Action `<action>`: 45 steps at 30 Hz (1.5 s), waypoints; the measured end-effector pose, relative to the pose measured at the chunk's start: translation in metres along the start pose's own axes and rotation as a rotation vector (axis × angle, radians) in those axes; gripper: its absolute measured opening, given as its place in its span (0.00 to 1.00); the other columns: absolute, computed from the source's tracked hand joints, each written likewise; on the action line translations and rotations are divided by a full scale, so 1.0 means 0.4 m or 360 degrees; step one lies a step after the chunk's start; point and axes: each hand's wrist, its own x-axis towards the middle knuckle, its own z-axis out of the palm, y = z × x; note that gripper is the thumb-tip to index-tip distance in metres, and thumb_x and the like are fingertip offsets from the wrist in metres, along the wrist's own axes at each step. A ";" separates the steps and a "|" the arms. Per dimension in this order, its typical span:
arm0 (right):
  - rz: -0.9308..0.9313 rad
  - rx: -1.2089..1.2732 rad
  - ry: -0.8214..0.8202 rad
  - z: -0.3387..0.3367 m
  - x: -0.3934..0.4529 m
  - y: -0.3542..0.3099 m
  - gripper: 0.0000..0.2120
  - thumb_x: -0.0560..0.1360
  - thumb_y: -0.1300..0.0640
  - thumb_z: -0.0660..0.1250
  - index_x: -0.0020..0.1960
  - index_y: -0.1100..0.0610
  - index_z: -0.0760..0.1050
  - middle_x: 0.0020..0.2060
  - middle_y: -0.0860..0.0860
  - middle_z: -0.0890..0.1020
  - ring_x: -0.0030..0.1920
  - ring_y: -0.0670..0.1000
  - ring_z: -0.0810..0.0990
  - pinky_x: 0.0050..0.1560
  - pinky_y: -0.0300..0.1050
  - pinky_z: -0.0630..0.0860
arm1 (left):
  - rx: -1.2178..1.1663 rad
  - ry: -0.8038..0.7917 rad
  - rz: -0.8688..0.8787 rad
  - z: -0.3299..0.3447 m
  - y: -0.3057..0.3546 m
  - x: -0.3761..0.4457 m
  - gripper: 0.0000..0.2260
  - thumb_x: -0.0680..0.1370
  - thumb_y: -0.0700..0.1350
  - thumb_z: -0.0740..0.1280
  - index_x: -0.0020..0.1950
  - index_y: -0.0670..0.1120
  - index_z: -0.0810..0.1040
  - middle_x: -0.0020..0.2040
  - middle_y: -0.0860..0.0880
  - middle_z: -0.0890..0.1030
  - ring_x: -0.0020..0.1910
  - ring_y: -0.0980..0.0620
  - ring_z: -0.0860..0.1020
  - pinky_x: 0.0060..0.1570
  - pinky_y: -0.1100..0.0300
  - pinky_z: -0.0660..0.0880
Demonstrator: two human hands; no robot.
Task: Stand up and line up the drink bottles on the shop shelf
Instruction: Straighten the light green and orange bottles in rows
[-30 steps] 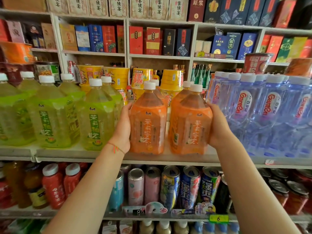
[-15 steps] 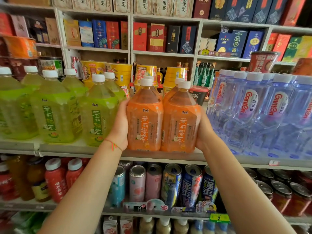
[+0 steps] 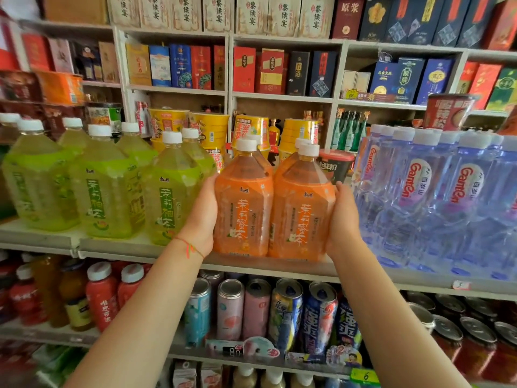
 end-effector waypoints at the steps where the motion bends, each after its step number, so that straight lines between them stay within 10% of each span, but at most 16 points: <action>1: -0.0119 -0.0042 0.0092 0.010 -0.006 -0.007 0.16 0.82 0.43 0.55 0.52 0.48 0.78 0.40 0.47 0.85 0.52 0.52 0.83 0.51 0.49 0.79 | 0.0065 0.0046 0.0061 0.001 0.004 -0.010 0.25 0.84 0.62 0.50 0.52 0.52 0.83 0.48 0.49 0.87 0.46 0.54 0.85 0.45 0.58 0.79; 5: -0.1206 -0.0369 0.0240 0.067 -0.072 -0.024 0.22 0.80 0.52 0.54 0.73 0.50 0.69 0.71 0.47 0.72 0.73 0.45 0.68 0.73 0.54 0.67 | 0.0528 0.0406 0.0919 -0.005 0.014 -0.063 0.19 0.82 0.58 0.54 0.70 0.55 0.73 0.66 0.61 0.76 0.67 0.65 0.72 0.68 0.63 0.69; 8: -0.1749 -0.0565 0.0091 0.144 -0.137 0.018 0.20 0.79 0.61 0.56 0.71 0.60 0.70 0.74 0.54 0.69 0.77 0.51 0.64 0.74 0.56 0.64 | 0.0734 0.0774 0.1440 -0.097 0.020 -0.062 0.17 0.82 0.43 0.60 0.71 0.48 0.71 0.69 0.56 0.72 0.72 0.60 0.68 0.73 0.61 0.64; 10: -0.1974 -0.0725 -0.0028 0.207 -0.173 0.073 0.19 0.78 0.64 0.58 0.67 0.66 0.73 0.70 0.59 0.74 0.74 0.56 0.69 0.72 0.57 0.67 | 0.0608 0.0824 0.1277 -0.173 0.020 -0.044 0.19 0.82 0.44 0.59 0.73 0.47 0.70 0.70 0.55 0.71 0.72 0.59 0.67 0.74 0.60 0.63; 17: -0.1088 -0.0753 -0.0181 0.484 -0.230 0.257 0.35 0.79 0.45 0.61 0.81 0.50 0.51 0.77 0.39 0.58 0.76 0.35 0.56 0.76 0.38 0.56 | -0.0007 0.0091 0.0102 -0.317 0.014 0.045 0.25 0.77 0.66 0.57 0.69 0.57 0.76 0.66 0.58 0.78 0.68 0.58 0.73 0.75 0.49 0.63; 22: -0.0595 -0.0678 0.0083 0.518 -0.159 0.251 0.47 0.68 0.31 0.71 0.79 0.48 0.57 0.72 0.41 0.71 0.71 0.43 0.69 0.73 0.46 0.65 | -0.0162 -0.0044 -0.0002 -0.330 0.047 0.078 0.20 0.84 0.59 0.53 0.64 0.53 0.80 0.59 0.53 0.84 0.62 0.53 0.79 0.67 0.52 0.72; 24: -0.0526 -0.0782 0.0039 0.529 -0.142 0.229 0.44 0.66 0.33 0.74 0.76 0.46 0.60 0.64 0.36 0.72 0.64 0.37 0.72 0.66 0.39 0.65 | -0.0205 -0.0105 -0.0028 -0.327 0.055 0.090 0.18 0.84 0.57 0.52 0.57 0.54 0.81 0.51 0.55 0.86 0.54 0.56 0.82 0.56 0.59 0.78; 27: -0.0434 -0.0711 0.0000 0.521 -0.107 0.222 0.52 0.57 0.24 0.75 0.75 0.43 0.65 0.67 0.43 0.76 0.67 0.47 0.75 0.70 0.54 0.71 | -0.0217 -0.0160 -0.0057 -0.323 0.063 0.084 0.19 0.85 0.55 0.51 0.49 0.54 0.80 0.37 0.58 0.86 0.37 0.63 0.83 0.36 0.67 0.78; 35: -0.0436 -0.0586 -0.0057 0.511 -0.176 0.207 0.28 0.69 0.34 0.72 0.66 0.43 0.73 0.58 0.42 0.82 0.59 0.44 0.80 0.65 0.53 0.77 | -0.0182 -0.0171 -0.0066 -0.316 0.069 0.029 0.18 0.84 0.60 0.51 0.53 0.59 0.80 0.47 0.59 0.85 0.49 0.62 0.81 0.53 0.59 0.76; 40: -0.0589 -0.0848 -0.0009 0.505 -0.232 0.210 0.30 0.81 0.46 0.64 0.79 0.51 0.57 0.70 0.47 0.73 0.69 0.49 0.73 0.70 0.53 0.72 | -0.0171 -0.0174 -0.0047 -0.313 0.077 0.012 0.21 0.84 0.58 0.52 0.58 0.53 0.83 0.46 0.57 0.87 0.47 0.59 0.84 0.43 0.63 0.79; 45: -0.1651 -0.1467 0.0169 0.476 -0.261 0.224 0.26 0.80 0.58 0.61 0.77 0.61 0.62 0.75 0.56 0.67 0.78 0.54 0.60 0.78 0.49 0.57 | -0.0060 -0.0125 -0.0005 -0.289 0.076 -0.008 0.19 0.84 0.59 0.51 0.54 0.59 0.82 0.45 0.61 0.86 0.47 0.65 0.81 0.56 0.59 0.73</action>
